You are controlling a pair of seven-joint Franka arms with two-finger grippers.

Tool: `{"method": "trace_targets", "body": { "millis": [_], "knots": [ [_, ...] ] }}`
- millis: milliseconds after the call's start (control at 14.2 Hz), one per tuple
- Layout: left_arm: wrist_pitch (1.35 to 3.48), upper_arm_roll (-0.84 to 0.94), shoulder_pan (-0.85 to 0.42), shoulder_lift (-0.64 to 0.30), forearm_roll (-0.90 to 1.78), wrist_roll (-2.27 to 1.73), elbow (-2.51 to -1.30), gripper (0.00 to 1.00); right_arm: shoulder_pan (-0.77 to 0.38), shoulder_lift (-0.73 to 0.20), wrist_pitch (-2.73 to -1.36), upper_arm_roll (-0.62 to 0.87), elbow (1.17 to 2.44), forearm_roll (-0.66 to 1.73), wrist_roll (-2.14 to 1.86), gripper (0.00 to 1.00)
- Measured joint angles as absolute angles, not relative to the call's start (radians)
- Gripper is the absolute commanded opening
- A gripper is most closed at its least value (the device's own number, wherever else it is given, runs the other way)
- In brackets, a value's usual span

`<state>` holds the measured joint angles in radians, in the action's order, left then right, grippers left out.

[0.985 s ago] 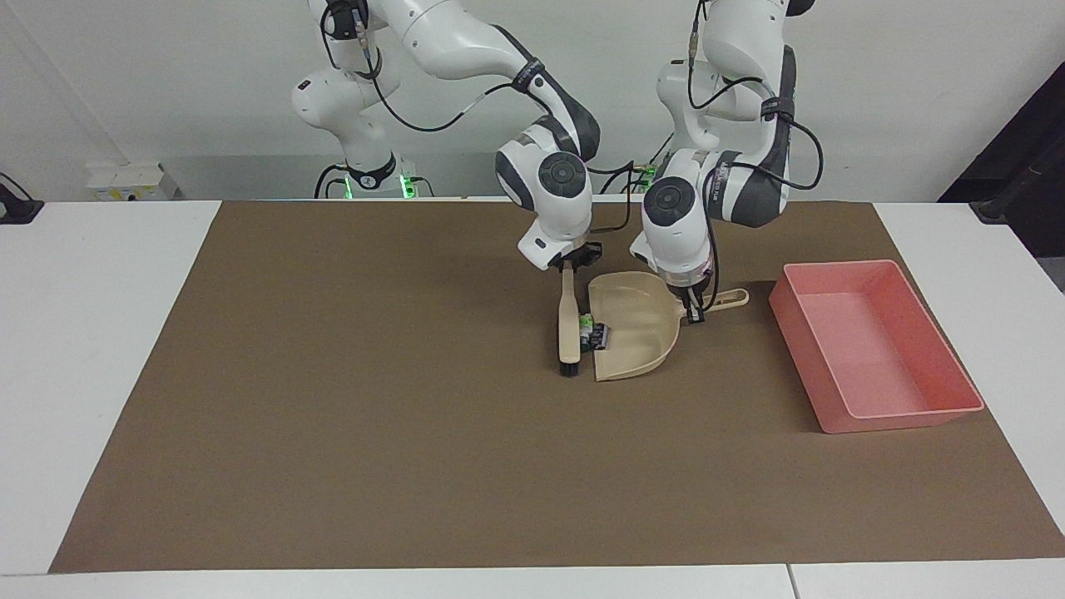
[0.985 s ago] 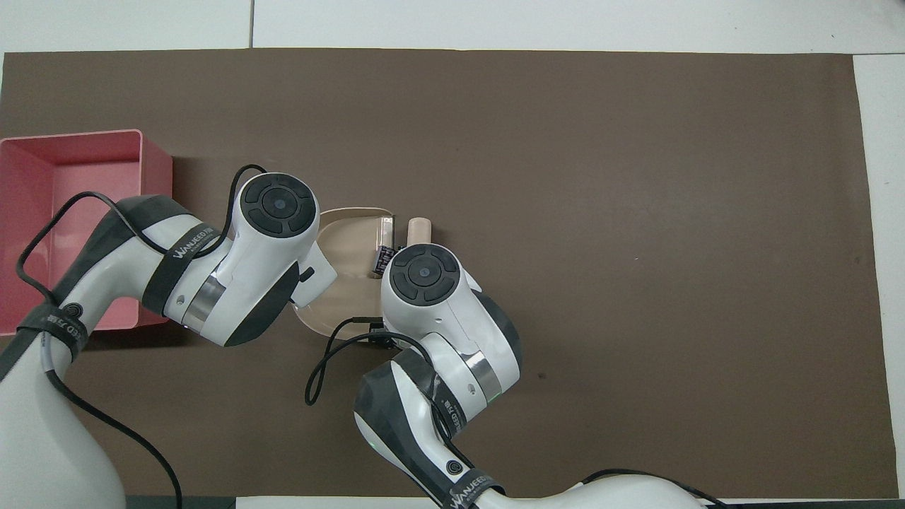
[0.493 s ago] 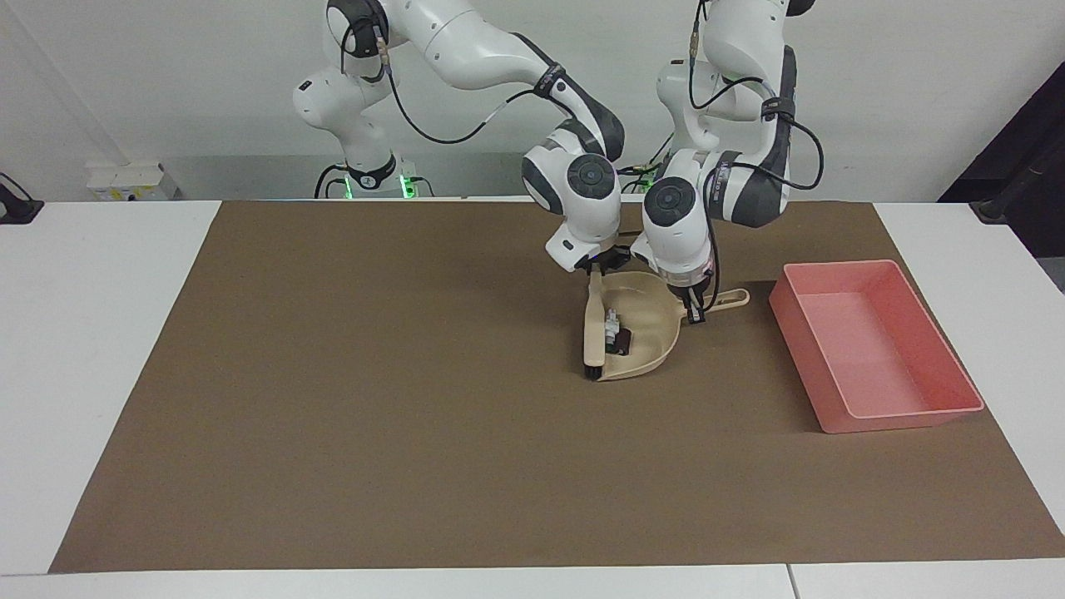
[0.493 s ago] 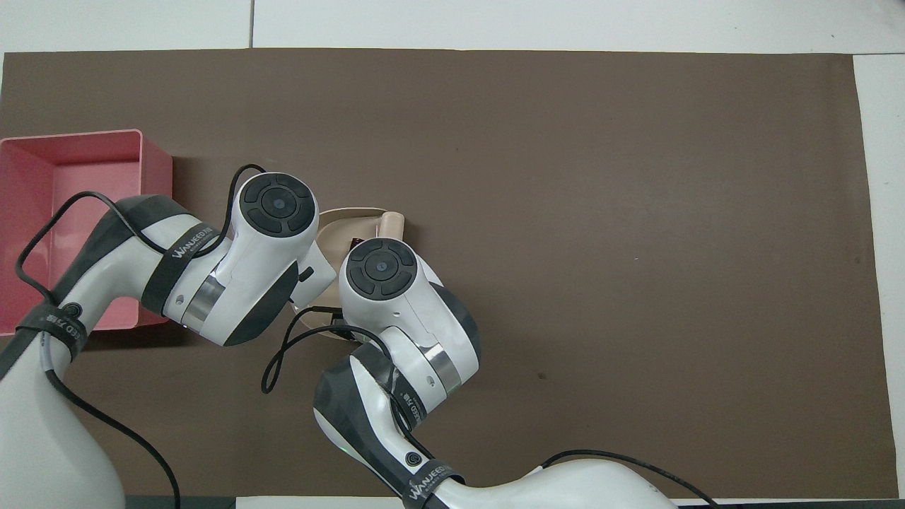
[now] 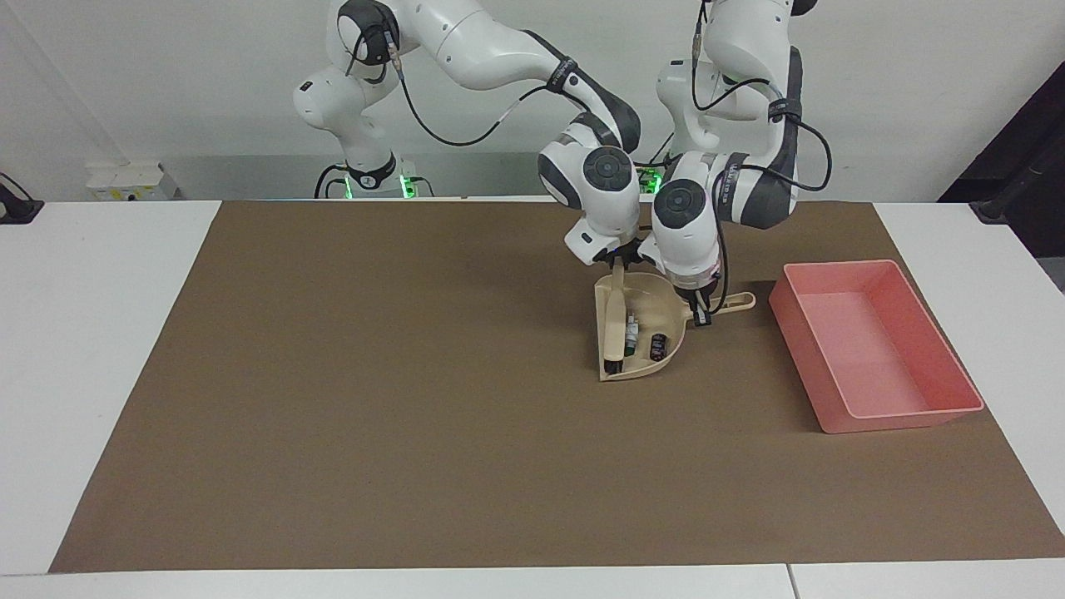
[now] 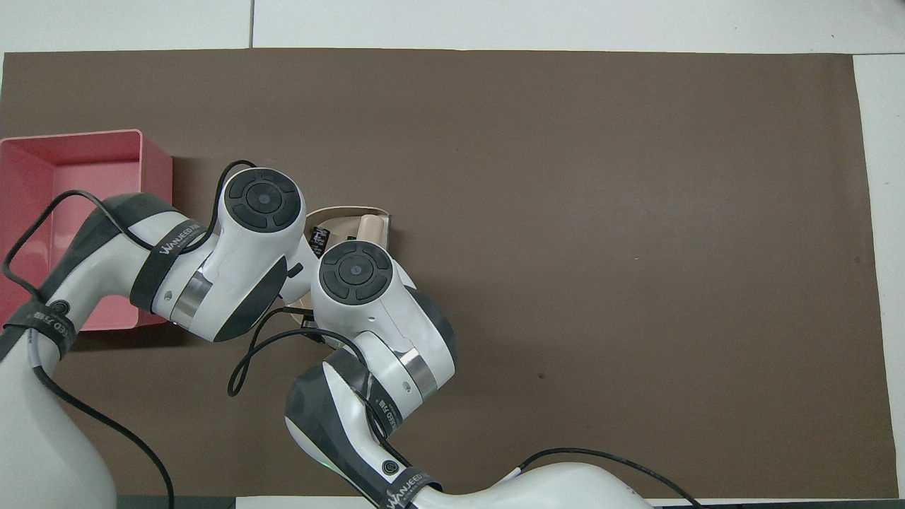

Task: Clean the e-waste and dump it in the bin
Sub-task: 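Sweep the electronic parts into the dustpan with the brush in the right gripper, then lift the dustpan toward the pink bin while the right gripper returns the brush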

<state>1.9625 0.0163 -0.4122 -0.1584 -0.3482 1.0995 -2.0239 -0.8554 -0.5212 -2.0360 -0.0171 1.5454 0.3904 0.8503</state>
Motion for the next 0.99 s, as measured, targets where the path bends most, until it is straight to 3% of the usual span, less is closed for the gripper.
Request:
{"method": "trace_targets", "body": {
  "millis": [281, 563, 704, 985],
  "knots": [
    [2.039, 0.016, -0.371, -0.158, -0.338, 1.173, -2.051, 0.00, -0.850, -0.513, -1.920, -0.024, 1.533, 0.315, 0.850, 0.00],
    [2.083, 0.015, -0.320, -0.159, -0.273, 1.259, -2.055, 0.00, -0.806, -0.448, -1.812, -0.031, 1.545, 0.215, 0.826, 0.00],
    [2.089, 0.015, -0.304, -0.158, -0.232, 1.288, -2.055, 0.00, -0.734, -0.371, -1.796, -0.036, 1.614, 0.190, 0.723, 0.00],
    [2.094, 0.015, -0.284, -0.133, -0.140, 1.341, -2.052, 0.00, -0.501, -0.112, -1.780, -0.042, 1.895, 0.142, 0.443, 0.00]
  ]
}}
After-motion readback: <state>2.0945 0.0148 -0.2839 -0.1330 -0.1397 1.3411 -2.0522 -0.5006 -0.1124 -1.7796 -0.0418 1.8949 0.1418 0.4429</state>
